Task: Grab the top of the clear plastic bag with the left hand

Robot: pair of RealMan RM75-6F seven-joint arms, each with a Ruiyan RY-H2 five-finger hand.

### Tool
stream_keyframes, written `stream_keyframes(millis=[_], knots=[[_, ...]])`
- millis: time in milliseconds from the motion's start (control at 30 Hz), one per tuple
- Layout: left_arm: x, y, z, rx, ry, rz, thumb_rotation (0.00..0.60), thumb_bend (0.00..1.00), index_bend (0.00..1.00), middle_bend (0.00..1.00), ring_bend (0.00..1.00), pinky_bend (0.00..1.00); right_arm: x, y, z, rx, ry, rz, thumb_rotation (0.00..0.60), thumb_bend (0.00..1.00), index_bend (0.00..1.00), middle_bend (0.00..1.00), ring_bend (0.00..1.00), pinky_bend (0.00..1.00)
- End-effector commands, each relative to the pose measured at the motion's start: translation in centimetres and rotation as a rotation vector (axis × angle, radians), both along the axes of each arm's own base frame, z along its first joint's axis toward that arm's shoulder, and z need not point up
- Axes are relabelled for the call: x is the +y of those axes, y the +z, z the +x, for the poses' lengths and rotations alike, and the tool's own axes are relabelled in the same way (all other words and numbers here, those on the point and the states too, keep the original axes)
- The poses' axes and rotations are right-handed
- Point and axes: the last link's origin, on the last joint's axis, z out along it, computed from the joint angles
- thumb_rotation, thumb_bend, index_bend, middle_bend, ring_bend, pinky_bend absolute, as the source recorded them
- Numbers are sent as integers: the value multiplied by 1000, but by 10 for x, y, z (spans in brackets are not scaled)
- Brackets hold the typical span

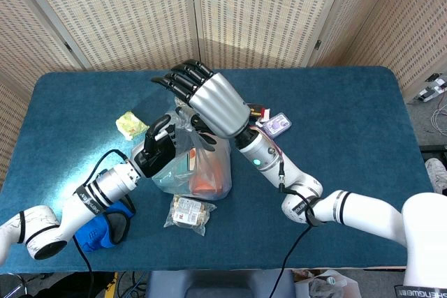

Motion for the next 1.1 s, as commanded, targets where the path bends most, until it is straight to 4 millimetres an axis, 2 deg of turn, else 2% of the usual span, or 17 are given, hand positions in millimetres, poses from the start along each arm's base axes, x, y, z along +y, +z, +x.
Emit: stream_keyframes(millis=[33,200,333,500,1100], knots=[[1,0,-2,11,-2,9,0,281,118,259,230,216,-1,1,1,-5,-1,-4,600,412,217,321,236,262],[-1,3,-4,7,-2,7,0,281,116,258,223,216,-3,4,1,-14,-9,-7,600,412,217,321,236,262],[0,4,-5,12,-4,11,0,281,110,231,179,215,-3,3,1,-11,-5,-6,600,412,217,321,236,262],[2,6,-9,9,4,16,0,280,102,209,137,165,-2,5,1,-10,-4,-10,600,412,217,321,236,262],[6,8,-14,6,19,37,0,281,101,199,124,89,-3,4,2,-20,-5,-2,600,412,217,320,236,262]])
